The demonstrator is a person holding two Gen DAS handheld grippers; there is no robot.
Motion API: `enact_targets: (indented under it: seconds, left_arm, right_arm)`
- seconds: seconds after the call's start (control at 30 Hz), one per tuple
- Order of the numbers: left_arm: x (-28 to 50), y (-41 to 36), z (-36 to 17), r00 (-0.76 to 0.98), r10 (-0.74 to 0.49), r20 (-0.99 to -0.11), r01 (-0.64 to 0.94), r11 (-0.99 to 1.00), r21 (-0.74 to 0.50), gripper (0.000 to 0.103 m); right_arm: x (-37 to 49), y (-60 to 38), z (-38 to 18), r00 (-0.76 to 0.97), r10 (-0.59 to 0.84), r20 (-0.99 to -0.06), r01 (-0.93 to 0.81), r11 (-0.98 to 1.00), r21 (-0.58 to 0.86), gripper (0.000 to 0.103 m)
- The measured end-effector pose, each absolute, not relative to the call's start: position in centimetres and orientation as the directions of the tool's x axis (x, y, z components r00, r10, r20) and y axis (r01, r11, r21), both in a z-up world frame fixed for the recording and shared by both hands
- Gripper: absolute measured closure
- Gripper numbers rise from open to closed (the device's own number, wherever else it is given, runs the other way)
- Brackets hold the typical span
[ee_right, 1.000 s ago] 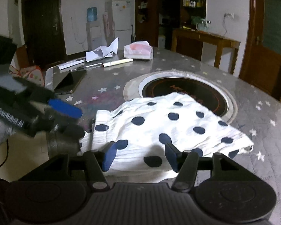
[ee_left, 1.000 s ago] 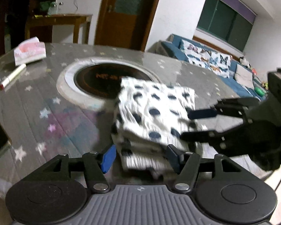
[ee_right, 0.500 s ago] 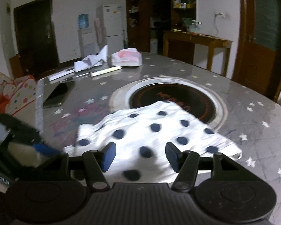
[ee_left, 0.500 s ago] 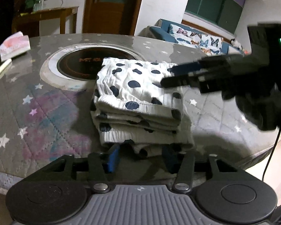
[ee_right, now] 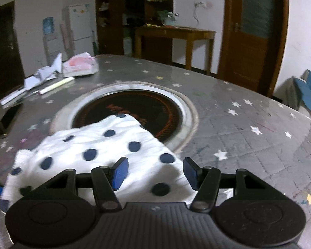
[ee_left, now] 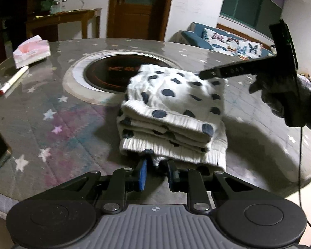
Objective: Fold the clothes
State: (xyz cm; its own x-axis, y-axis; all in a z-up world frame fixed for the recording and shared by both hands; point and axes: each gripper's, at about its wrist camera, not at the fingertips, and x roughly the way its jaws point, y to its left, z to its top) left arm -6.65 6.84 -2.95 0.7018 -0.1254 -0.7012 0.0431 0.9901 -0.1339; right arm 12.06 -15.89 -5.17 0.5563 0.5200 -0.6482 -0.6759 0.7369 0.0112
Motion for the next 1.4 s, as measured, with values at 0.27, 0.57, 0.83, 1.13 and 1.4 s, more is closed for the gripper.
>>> enact_targets:
  seconds: [0.27, 0.57, 0.83, 1.13, 1.4]
  left_arm:
    - [-4.2, 8.9, -3.0, 0.715, -0.065, -0.696, -0.016, 0.994, -0.109, 0.080]
    - [-1.1, 10.1, -3.0, 0.729, -0.030, -0.684, -0.017, 0.998, -0.062, 0.081]
    - [2.2, 11.4, -3.2, 0.738, -0.038, -0.674, 0.004, 0.999, -0.052, 0.082]
    - [3.4, 12.3, -3.0, 0.733, -0.074, -0.677, 0.022, 0.996, -0.085, 0.080]
    - [1.6, 13.8, -2.0, 0.754, -0.068, -0.654, -0.034, 0.989, -0.142, 0.079]
  right_arm:
    - [14.6, -16.8, -7.3, 0.514, 0.510, -0.690, -0.628, 0.771, 0.103, 0.050]
    - [12.9, -18.8, -7.2, 0.507, 0.494, -0.706, -0.604, 0.789, 0.118, 0.075]
    - [8.4, -21.4, -6.9, 0.524, 0.459, -0.717, -0.564, 0.818, 0.112, 0.080]
    - [3.4, -21.6, -4.4, 0.599, 0.439, -0.670, -0.586, 0.811, 0.008, 0.074]
    - [2.0, -14.0, -1.6, 0.498, 0.618, -0.608, -0.801, 0.597, -0.049, 0.061]
